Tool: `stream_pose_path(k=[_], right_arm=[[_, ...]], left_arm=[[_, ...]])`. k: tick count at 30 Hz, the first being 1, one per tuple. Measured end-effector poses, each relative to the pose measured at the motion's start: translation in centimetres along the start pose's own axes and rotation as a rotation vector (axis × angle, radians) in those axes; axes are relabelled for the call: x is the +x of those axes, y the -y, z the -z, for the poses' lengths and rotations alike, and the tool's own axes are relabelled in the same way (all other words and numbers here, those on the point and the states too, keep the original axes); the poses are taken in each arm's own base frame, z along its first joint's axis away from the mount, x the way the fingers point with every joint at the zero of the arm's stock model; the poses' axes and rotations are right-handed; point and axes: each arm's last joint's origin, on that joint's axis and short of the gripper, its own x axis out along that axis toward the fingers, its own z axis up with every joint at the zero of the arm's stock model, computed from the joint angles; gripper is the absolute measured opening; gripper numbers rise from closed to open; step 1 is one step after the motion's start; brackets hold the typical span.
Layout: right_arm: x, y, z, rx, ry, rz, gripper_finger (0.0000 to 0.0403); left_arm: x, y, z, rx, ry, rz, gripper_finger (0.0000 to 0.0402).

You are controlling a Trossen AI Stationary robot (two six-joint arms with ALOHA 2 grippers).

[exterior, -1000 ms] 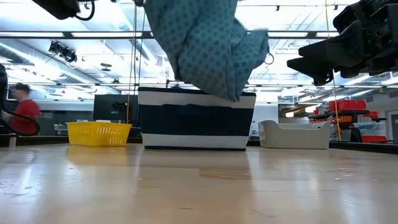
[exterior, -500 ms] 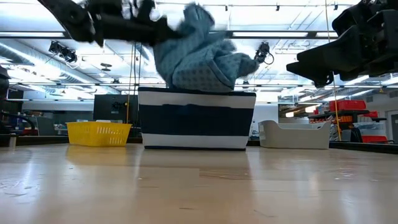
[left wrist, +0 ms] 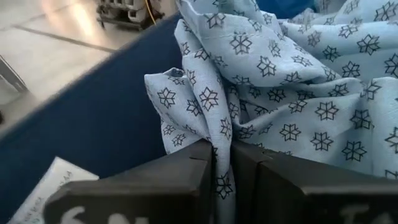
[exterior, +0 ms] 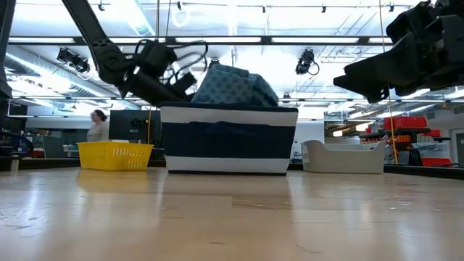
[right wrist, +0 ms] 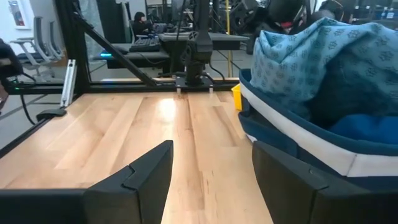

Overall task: Pick & place medical supplies in basket/bin
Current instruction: Put the blue printed patient gown into the blue bin

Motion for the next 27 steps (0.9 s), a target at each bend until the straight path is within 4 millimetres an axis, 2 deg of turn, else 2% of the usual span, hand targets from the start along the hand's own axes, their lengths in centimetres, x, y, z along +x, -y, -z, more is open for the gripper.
stream_pose_path(k=[5, 7, 16, 20, 23, 27], right_arm=[[0.0, 0.0, 0.0, 0.0, 0.0, 0.001, 0.0226], [0.0, 0.0, 0.0, 0.0, 0.0, 0.002, 0.0226], [0.0, 0.0, 0.0, 0.001, -0.001, 0.004, 0.0226], [0.0, 0.0, 0.0, 0.003, -0.003, 0.004, 0.0226], [0.0, 0.0, 0.0, 0.002, -0.004, 0.004, 0.0226], [0.0, 0.0, 0.1, 0.002, -0.005, 0.004, 0.0226]], left_arm=[[0.2, -0.3, 0.3, -0.027, -0.01, 0.018, 0.0029], [0.1, -0.3, 0.1, -0.032, 0.007, 0.028, 0.0041], [-1.1, -0.7, -1.9, -0.069, 0.106, 0.0, 0.0219], [-2.0, -1.0, -2.9, -0.059, 0.133, -0.056, 0.0276], [-2.7, -1.2, -3.6, -0.057, 0.156, -0.078, 0.0291], [-3.7, -1.1, -5.0, -0.072, 0.243, -0.037, 0.0285]])
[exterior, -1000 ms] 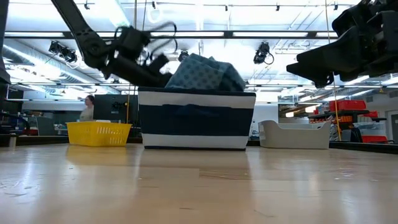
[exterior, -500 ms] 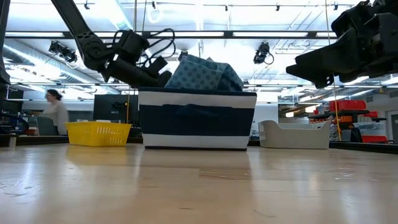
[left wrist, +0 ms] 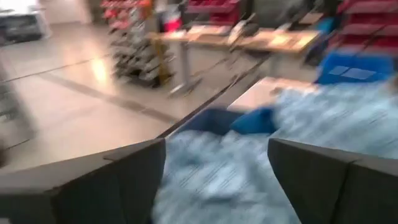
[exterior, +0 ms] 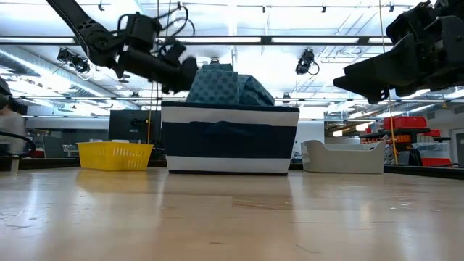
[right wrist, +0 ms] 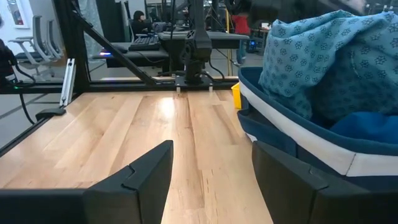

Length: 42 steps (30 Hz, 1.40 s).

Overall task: Pick & place medical supplies in basket/bin
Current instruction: Put the blue printed patient gown into the blue bin

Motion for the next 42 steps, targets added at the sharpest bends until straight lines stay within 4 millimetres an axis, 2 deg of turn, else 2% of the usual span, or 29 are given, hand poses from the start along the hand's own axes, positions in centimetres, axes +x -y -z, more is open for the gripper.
stream_pose_path(k=[2, 4, 6, 10, 12, 16, 19, 23, 31, 34, 38, 42], right_arm=[[0.0, 0.0, 0.0, 0.0, 0.0, 0.0, 0.0226], [0.0, 0.0, 0.0, 0.004, 0.0, 0.0, 0.0226], [0.0, 0.0, 0.0, 0.006, 0.0, 0.0, 0.0226], [0.0, 0.0, 0.0, 0.006, 0.0, 0.0, 0.0226], [0.0, 0.0, 0.0, 0.006, 0.0, 0.001, 0.0226], [0.0, 0.0, 0.0, 0.006, 0.0, 0.005, 0.0226], [0.0, 0.1, 0.0, 0.006, 0.0, 0.022, 0.0226], [0.0, 0.1, 0.0, 0.006, 0.0, 0.034, 0.0226], [0.0, 0.1, 0.0, 0.015, 0.0, 0.035, 0.0226], [0.0, 0.1, 0.0, 0.015, 0.0, 0.035, 0.0226], [0.0, 0.1, 0.0, 0.014, -0.004, 0.035, 0.0226], [0.0, 0.1, 0.2, 0.016, -0.019, 0.036, 0.0226]], left_arm=[[-0.2, 0.5, -0.7, -0.026, 0.057, 0.07, 0.0265], [-0.3, 1.0, -1.1, -0.048, 0.098, 0.145, 0.0228], [-0.4, 1.7, -1.3, -0.061, 0.117, 0.207, 0.0172], [-0.5, 3.0, -1.3, -0.06, 0.116, 0.285, 0.0031], [-0.5, 3.4, -1.3, -0.065, 0.116, 0.299, 0.001], [-0.1, 3.8, -0.4, -0.092, 0.068, 0.378, 0.0004], [0.7, 4.2, 1.0, -0.156, -0.016, 0.433, 0.0003], [2.4, 4.6, 2.9, -0.197, -0.15, 0.433, 0.0003], [6.1, 4.5, 4.5, -0.231, -0.448, 0.384, 0.0001], [7.0, 5.0, 5.1, -0.202, -0.458, 0.392, 0.0001], [7.2, 5.3, 4.2, -0.141, -0.363, 0.412, 0.0001], [6.5, 5.2, 1.6, -0.118, -0.249, 0.422, 0.0001]])
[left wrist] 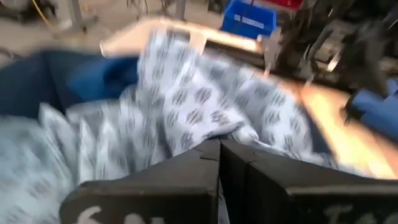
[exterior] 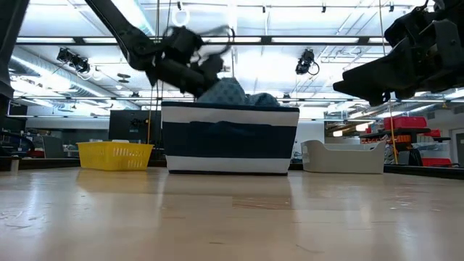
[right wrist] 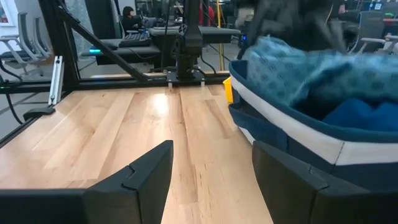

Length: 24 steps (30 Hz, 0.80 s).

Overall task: Pick & place medical supplies in basket/bin
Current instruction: Put the blue printed patient gown into the blue bin, then return to Home Position

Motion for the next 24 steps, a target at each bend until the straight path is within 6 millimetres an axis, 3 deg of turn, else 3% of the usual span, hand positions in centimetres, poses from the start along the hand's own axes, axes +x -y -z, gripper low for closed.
stream_pose_path(k=[7, 10, 15, 18, 24], right_arm=[[0.0, 0.0, 0.3, 0.022, -0.033, 0.003, 0.0226], [0.0, 0.0, 0.4, 0.03, -0.04, 0.003, 0.0226], [0.0, 0.0, 0.4, 0.038, -0.038, 0.002, 0.0226], [0.0, 0.0, 0.2, 0.045, -0.015, -0.007, 0.0226], [-0.3, -0.7, -1.3, 0.011, 0.12, -0.139, 0.0226]], left_arm=[[-3.5, 3.4, -3.0, 0.162, 0.12, -0.006, 0.0001], [-5.6, 5.3, -3.4, 0.215, 0.174, 0.007, 0.0001], [-9.6, 8.8, -2.5, 0.266, 0.261, 0.061, 0.0001], [-12.0, 10.4, -0.9, 0.285, 0.297, 0.086, 0.0001], [-16.0, 11.7, 1.2, 0.292, 0.328, 0.097, 0.0001]])
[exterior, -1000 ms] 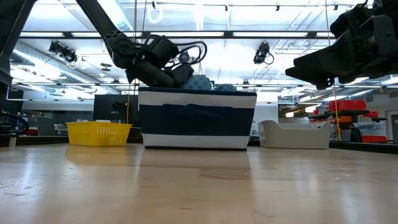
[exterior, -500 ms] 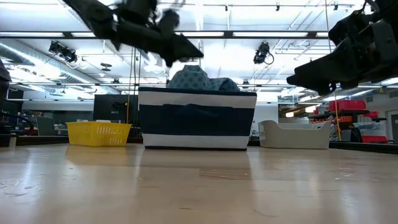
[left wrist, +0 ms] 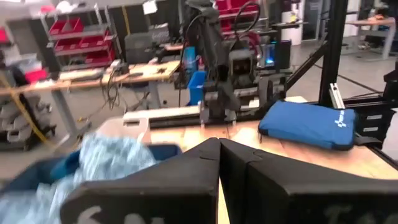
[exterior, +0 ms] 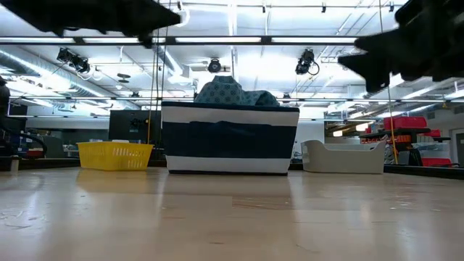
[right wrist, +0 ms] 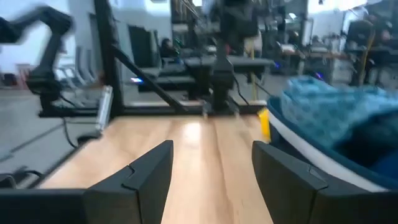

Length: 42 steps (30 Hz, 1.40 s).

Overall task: Pick & place medical supplies in basket/bin
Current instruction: Return to Home Position

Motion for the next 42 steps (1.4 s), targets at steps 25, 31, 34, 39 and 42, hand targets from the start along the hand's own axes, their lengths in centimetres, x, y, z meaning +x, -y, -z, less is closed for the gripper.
stream_pose_path(k=[25, 31, 34, 39, 42], right_arm=[[-3.0, 0.3, -4.0, 0.012, -0.023, -0.233, 0.0173], [-4.9, 1.0, -4.4, 0.041, -0.001, -0.226, 0.0158], [-5.5, 1.3, -4.3, 0.043, 0.04, -0.224, 0.0155], [-6.0, 1.5, -4.0, 0.02, 0.025, -0.224, 0.0153], [-6.1, 1.5, -3.7, 0.013, -0.005, -0.223, 0.0153]], left_arm=[[-5.7, 5.4, 3.4, -0.049, -0.093, 0.25, 0.0001], [-5.8, 5.5, 3.3, -0.05, 0.027, 0.257, 0.0001], [-6.1, 5.4, 4.5, -0.063, 0.115, 0.256, 0.0001], [-6.7, 4.7, 7.1, -0.109, 0.149, 0.208, 0.0002], [-6.7, 4.2, 7.6, -0.129, 0.108, 0.177, 0.0002]])
